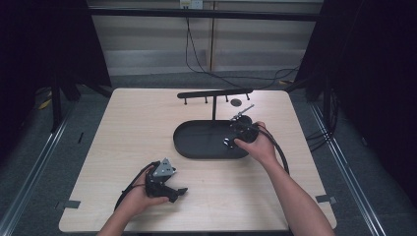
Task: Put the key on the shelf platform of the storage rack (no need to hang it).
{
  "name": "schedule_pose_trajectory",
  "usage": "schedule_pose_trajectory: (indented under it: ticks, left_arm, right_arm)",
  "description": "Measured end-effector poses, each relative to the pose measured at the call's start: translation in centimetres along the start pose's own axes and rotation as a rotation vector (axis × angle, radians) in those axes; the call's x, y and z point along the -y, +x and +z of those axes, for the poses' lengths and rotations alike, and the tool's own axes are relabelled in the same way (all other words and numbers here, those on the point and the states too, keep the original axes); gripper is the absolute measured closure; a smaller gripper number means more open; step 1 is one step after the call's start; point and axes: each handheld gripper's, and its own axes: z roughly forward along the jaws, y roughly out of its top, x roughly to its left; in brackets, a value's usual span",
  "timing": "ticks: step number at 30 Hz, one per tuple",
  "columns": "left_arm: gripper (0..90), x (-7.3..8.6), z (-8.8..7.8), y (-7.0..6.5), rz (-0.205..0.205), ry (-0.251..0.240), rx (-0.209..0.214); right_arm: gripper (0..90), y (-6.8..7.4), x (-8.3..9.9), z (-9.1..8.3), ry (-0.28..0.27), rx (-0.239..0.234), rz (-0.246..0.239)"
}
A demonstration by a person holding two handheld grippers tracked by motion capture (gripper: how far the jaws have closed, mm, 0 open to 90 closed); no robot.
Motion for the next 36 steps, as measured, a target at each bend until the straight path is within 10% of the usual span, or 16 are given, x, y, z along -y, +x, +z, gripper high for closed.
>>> schedule_pose_trajectory:
  ticks: [36]
  left_arm:
    - [14.7,0.0,0.0,0.0,0.000,0.000,-0.001]
  right_arm:
    - [30.1,1.4,3.1,-3.5,-0.030,-0.077,-0.047]
